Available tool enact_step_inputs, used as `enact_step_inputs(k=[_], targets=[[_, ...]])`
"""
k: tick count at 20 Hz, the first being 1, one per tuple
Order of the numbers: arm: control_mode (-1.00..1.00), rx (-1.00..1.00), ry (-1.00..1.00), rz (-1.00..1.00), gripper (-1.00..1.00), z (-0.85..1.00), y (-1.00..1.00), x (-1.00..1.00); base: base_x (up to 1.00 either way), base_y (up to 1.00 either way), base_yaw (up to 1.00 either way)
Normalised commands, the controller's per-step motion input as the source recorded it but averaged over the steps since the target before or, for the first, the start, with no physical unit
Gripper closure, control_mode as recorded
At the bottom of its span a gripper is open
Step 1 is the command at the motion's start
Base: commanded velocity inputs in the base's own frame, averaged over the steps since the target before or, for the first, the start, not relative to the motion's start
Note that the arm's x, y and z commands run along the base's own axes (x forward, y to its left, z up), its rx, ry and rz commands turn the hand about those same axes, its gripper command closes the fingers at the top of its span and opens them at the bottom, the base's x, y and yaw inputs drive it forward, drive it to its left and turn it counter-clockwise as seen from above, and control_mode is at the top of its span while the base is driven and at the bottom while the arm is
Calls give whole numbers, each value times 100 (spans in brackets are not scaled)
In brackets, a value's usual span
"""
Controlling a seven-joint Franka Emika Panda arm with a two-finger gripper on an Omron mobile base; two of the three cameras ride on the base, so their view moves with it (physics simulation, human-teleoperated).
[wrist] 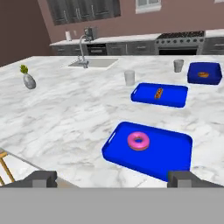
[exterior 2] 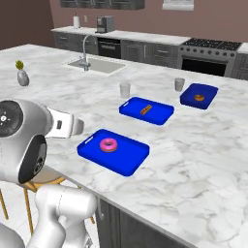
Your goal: Take the donut and cupcake from the fridge and place them on the empty tray on the dining counter.
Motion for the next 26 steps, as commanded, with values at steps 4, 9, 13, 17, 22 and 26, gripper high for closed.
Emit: enact_step_inputs(k=[4,9,13,17,22,26], targets=[[-100,0,0,26,-100,-59,27,-2,0,0,0],[100,0,-3,5,-100,-34,12,4,2,0,0],[100,0,0,0,-100,0,0,0,-21,0,0],[100,0,0,0,-100,0,0,0,-76,29,0],[100,0,0,0,-100,0,0,0,-92,49,3],[100,0,0,0,-100,0,0,0,-97,-39,-18]])
